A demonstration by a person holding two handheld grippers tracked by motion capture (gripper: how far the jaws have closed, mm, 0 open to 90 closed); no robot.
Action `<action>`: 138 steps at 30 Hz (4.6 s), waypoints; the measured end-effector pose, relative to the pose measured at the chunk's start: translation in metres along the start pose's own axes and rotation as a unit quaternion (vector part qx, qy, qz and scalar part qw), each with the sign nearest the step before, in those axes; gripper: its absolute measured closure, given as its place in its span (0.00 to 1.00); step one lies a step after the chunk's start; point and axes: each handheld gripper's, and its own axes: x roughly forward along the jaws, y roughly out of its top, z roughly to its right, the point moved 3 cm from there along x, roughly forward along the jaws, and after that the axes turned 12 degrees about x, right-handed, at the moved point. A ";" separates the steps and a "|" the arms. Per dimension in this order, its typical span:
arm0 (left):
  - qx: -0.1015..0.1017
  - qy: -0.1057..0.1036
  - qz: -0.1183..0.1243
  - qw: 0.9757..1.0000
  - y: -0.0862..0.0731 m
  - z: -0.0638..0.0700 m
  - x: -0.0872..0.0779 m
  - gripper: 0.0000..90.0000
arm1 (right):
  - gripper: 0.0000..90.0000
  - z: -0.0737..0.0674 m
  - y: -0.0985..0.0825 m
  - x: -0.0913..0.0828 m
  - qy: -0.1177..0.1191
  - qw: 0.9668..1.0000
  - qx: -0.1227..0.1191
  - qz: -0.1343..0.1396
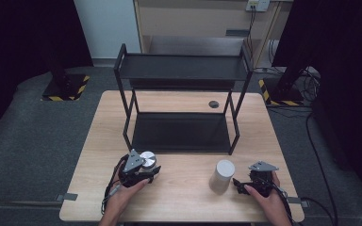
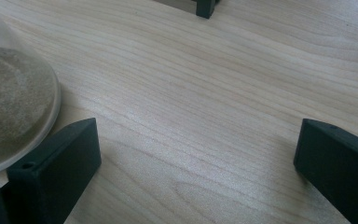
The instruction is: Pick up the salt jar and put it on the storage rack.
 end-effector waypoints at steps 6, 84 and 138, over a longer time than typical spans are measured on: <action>0.007 -0.012 0.000 1.000 0.004 0.002 0.000 0.33 | 0.01 0.000 0.000 0.000 0.000 1.000 0.000 0.000; 0.081 -0.083 0.026 0.993 0.168 -0.075 -0.032 0.33 | 0.01 0.000 0.000 0.000 0.000 1.000 0.000 0.000; 0.097 -0.046 0.049 0.993 0.313 -0.141 -0.058 0.33 | 0.02 0.001 0.000 0.000 0.002 1.000 -0.002 0.000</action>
